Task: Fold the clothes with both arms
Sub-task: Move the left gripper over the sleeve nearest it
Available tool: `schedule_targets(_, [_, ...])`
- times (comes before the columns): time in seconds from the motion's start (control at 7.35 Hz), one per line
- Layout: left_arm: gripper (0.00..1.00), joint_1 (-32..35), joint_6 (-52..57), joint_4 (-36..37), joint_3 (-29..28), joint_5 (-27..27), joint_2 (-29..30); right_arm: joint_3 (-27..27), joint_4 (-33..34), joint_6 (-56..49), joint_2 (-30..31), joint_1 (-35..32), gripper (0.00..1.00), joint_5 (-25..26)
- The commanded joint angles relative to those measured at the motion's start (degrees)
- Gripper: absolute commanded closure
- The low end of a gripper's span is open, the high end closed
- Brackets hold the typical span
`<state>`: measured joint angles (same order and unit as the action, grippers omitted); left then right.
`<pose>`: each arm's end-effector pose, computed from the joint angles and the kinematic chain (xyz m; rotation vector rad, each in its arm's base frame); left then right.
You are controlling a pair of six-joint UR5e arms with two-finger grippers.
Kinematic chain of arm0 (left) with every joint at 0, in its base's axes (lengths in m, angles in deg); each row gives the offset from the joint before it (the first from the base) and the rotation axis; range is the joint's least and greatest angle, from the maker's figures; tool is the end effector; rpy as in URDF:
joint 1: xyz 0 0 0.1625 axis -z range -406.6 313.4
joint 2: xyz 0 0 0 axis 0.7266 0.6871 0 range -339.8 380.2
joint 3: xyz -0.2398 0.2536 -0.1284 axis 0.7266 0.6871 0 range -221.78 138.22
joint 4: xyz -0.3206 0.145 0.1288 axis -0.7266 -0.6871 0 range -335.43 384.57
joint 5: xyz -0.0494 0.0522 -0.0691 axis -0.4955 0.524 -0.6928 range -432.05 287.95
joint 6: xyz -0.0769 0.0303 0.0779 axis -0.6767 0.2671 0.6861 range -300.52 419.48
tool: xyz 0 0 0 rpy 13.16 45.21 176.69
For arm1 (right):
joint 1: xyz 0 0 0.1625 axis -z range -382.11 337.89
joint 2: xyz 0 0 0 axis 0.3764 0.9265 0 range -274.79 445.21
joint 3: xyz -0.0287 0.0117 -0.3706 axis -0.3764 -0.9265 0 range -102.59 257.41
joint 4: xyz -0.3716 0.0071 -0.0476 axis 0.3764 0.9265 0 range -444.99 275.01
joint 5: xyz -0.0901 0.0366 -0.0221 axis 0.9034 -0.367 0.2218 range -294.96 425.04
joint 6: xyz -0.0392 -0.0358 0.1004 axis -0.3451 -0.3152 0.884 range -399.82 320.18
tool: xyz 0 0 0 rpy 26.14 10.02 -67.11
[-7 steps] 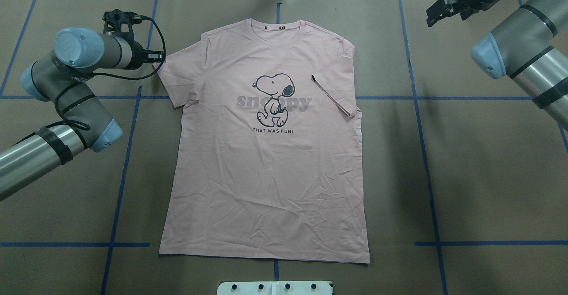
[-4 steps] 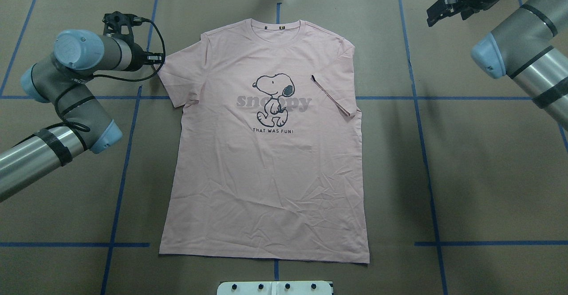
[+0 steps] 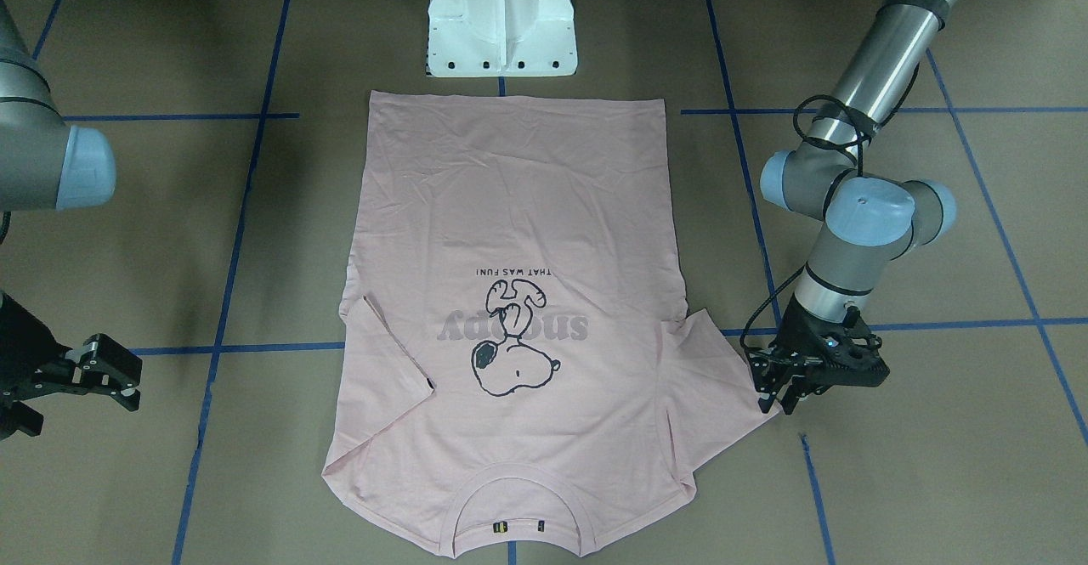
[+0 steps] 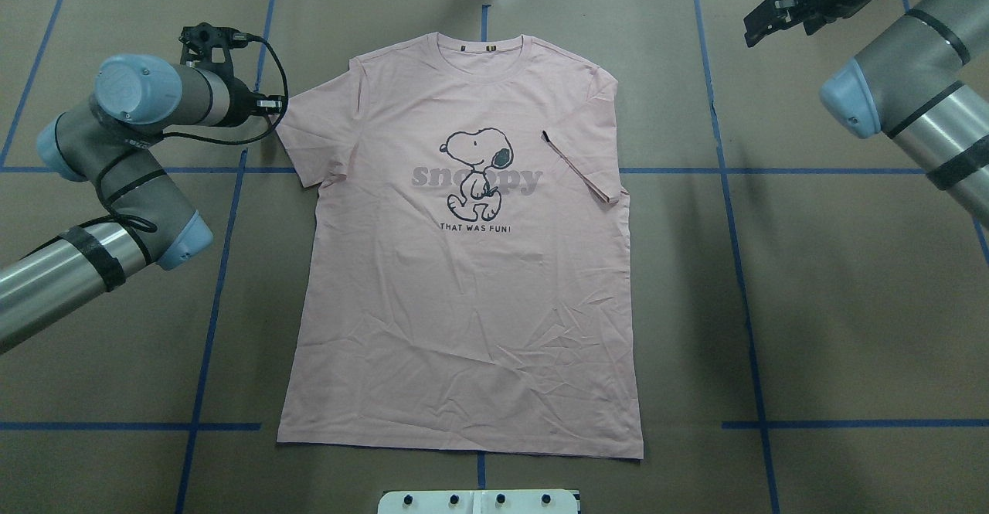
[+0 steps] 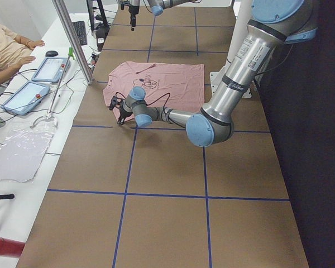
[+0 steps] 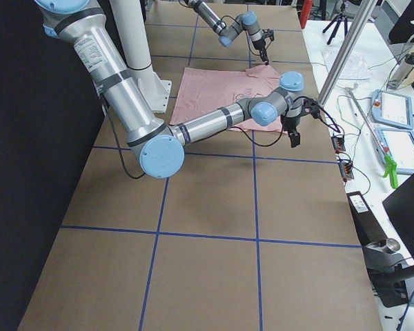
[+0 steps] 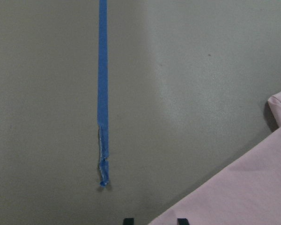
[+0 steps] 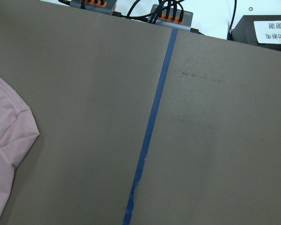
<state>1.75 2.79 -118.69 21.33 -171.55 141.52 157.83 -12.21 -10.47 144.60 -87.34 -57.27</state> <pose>0.3733 -0.5920 0.4288 0.5426 0.8599 -0.1561 -0.2081 -0.6242 0.3704 0.3313 -0.7780 -0.1131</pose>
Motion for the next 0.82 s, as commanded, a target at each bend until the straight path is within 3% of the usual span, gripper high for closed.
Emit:
schedule_targets(0.0, [0.71, 0.0, -0.1, -0.1, 0.0, 0.0, -0.1, 0.0, 0.0, 0.0, 0.1, -0.1, 0.00, 0.0])
schedule_targets(0.14, [0.89, -0.1, -0.1, 0.0, 0.1, 0.0, -0.1, 0.0, 0.0, 0.0, 0.1, -0.1, 0.00, 0.0])
schedule_targets(0.27, [1.00, -0.1, 0.3, 0.0, 0.3, 0.0, -0.1, 0.0, 0.0, 0.0, 0.1, -0.1, 0.00, 0.0])
schedule_targets(0.68, [1.00, -0.1, 1.1, 0.9, 4.9, -0.2, -0.8, 0.0, 0.0, 0.0, 0.1, -0.1, 0.00, 0.0])
